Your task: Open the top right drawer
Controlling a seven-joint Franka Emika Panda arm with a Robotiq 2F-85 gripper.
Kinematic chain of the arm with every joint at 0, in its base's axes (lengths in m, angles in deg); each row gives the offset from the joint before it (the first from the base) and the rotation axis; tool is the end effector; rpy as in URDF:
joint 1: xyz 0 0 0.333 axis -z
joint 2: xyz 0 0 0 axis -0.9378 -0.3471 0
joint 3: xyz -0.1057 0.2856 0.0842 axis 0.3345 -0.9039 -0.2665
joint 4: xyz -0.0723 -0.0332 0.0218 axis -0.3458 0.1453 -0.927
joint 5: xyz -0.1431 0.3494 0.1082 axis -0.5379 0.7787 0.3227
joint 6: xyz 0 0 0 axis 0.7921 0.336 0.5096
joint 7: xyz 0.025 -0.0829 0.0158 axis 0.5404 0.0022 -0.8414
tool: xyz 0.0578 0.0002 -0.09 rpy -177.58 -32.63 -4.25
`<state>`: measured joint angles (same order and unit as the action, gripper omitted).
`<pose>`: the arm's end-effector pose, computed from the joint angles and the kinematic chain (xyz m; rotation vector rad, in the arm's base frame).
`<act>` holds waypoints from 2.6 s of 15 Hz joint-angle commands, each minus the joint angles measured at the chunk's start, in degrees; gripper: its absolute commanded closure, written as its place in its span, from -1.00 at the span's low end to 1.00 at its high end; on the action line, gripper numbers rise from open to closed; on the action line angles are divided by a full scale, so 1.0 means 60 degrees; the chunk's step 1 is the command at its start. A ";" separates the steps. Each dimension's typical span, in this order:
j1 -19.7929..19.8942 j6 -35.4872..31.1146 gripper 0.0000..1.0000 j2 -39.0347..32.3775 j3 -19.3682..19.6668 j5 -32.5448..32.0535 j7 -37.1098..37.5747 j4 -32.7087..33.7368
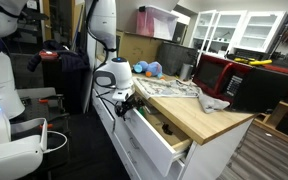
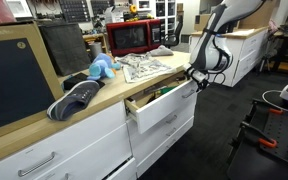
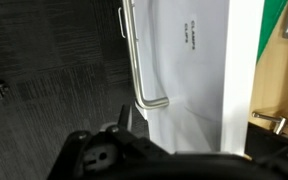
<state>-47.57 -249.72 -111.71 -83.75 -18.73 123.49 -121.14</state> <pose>0.4774 -0.1500 0.0956 -1.8820 2.2285 -0.4357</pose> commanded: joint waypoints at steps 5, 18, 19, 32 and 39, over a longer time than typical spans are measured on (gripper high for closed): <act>0.2223 0.1089 -1.00 0.1893 -0.1619 -0.0465 -0.0123 -0.1340; 0.5157 0.2367 -1.00 0.2815 -0.3998 0.0165 -0.1203 -0.1407; 0.4855 0.2393 -1.00 0.2805 -0.3766 -0.0018 -0.0954 -0.1395; -0.2143 0.2581 -1.00 0.1761 0.1778 0.0472 0.0671 -0.0199; -0.4349 0.3716 -1.00 0.0505 0.4066 0.0004 0.1916 0.0656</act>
<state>-69.61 -232.91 -106.94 -64.31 -17.40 131.79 -119.32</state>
